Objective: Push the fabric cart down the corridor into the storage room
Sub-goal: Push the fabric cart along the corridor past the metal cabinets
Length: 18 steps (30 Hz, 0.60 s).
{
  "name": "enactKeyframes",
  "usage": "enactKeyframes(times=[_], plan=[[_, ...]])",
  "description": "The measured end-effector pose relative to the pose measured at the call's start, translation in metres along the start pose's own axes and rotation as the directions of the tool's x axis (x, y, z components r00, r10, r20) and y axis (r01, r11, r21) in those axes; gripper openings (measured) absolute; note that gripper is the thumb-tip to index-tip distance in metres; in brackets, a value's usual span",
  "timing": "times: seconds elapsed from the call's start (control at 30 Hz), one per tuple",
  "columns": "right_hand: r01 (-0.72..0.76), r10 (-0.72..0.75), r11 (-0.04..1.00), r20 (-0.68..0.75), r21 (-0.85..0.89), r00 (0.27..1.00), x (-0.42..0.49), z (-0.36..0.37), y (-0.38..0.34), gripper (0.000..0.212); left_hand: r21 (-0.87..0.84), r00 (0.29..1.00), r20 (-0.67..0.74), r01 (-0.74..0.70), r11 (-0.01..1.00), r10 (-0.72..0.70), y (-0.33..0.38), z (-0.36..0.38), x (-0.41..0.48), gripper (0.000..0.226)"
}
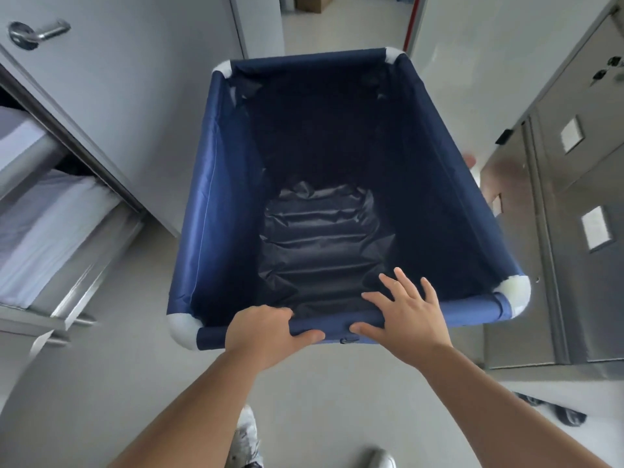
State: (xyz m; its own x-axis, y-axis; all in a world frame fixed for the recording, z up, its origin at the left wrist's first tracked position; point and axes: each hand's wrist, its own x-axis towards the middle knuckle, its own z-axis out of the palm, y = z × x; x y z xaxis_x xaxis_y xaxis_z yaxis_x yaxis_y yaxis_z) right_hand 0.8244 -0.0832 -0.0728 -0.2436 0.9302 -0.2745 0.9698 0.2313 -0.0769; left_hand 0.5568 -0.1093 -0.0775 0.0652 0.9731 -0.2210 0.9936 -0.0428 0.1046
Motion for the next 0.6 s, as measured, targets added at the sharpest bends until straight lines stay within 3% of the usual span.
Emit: enactKeyframes(times=[0.6], plan=[[0.05,-0.048,0.997,0.05,-0.052,0.998,0.078,-0.028,0.065,0.1,-0.051,0.997,0.06,0.05,0.997,-0.047,0.043,-0.013,0.076,0.079]])
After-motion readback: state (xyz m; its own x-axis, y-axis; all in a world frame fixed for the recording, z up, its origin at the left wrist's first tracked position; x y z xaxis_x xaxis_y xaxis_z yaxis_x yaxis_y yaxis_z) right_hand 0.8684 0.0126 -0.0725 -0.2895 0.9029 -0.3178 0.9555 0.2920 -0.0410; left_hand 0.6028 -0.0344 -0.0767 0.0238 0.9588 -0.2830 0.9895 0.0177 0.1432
